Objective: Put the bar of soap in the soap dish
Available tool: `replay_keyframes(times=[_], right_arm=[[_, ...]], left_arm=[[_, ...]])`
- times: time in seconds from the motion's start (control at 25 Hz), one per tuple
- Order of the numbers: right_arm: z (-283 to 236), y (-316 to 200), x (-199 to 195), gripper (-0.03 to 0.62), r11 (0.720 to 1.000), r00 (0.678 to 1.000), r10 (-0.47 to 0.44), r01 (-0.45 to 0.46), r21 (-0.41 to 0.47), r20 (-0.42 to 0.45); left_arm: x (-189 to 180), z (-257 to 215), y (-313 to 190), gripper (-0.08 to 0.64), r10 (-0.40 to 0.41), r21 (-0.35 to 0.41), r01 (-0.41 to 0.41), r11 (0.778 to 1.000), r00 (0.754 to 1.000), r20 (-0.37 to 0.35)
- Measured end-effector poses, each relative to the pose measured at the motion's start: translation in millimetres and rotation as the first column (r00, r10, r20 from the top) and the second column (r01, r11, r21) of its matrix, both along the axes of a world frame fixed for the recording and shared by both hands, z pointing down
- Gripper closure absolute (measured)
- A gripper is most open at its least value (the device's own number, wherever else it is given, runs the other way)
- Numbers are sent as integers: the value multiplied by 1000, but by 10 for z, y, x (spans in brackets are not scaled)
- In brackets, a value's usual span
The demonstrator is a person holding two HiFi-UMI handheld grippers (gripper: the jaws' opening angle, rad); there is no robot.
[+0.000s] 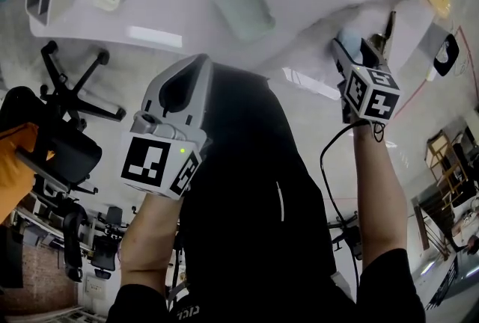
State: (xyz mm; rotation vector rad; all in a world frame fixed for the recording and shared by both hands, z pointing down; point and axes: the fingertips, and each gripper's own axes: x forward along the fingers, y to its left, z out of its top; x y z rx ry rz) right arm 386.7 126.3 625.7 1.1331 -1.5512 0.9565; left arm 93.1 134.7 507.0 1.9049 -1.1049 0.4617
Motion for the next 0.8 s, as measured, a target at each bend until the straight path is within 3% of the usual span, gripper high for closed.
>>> replay_keyframes(times=[0.24,0.44,0.8], right_arm=[[-30,4,-48,302,1000,999,19,-18,-19,33],[-128,-40,-72,304,995,989,100,-100,-10,112],[-317,-64,-271,305,995,974,102,-104,0,200]], left_arm=[[-97,-70,4,549,-16,1,16,1000,1000,15],[-123,-59,-3,549,-10,18,10,1000,999,33],[-209,-46,-49,549,-43,14,42,999,998,38]])
